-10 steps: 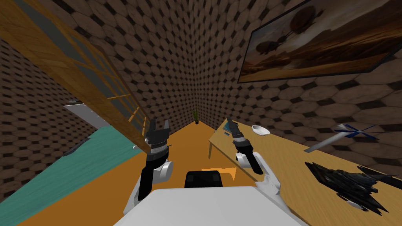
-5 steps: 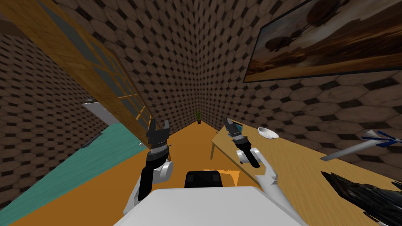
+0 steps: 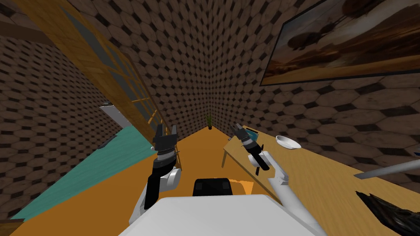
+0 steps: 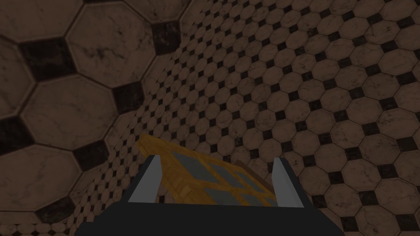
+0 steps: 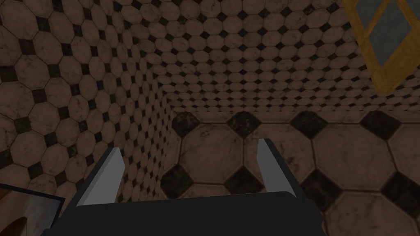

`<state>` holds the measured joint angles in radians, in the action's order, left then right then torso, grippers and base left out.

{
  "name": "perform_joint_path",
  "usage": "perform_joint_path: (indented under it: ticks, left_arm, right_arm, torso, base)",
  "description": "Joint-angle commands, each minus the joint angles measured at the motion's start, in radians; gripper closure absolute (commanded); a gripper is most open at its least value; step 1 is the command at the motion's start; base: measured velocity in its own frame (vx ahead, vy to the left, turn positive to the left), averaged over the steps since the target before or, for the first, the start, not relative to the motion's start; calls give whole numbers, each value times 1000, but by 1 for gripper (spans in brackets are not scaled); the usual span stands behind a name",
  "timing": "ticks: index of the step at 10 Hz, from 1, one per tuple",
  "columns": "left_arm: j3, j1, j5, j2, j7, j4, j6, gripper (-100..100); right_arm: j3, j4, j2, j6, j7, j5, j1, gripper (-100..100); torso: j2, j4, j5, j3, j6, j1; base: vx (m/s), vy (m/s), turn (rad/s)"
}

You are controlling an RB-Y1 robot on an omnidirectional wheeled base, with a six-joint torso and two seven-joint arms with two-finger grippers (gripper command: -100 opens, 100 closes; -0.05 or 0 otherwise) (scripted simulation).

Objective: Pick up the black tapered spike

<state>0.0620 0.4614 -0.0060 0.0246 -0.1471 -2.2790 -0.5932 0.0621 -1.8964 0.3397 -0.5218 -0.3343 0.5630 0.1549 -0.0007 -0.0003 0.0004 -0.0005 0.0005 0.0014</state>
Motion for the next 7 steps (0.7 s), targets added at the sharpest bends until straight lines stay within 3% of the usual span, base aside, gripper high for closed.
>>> perform_joint_path:
  ticks: [1, 3, 6, 7]
  left_arm:
    - [0, 0, 0, 0, 0, 0, 0, 0]
    - [0, 0, 0, 0, 0, 0, 0, 0]
    - [0, 0, 0, 0, 0, 0, 0, 0]
    - [0, 0, 0, 0, 0, 0, 0, 0]
  right_arm:
    - [12, 50, 28, -31, -50, 50, -29, -100]
    - [12, 72, 28, -31, -50, 91, -29, -100]
    - [30, 172, 79, -71, -131, 187, -78, -100]
    - [30, 185, 79, -71, -131, 218, -78, -100]
  torso:
    - [0, 0, 0, 0, 0, 0]
    - [0, 0, 0, 0, 0, 0]
    - [0, 0, 0, 0, 0, -1]
    - [0, 0, 0, 0, 0, 0]
  base:
    - [16, 19, 140]
    - [12, 12, 26]
    - [13, 14, 110]
    - [14, 11, 69]
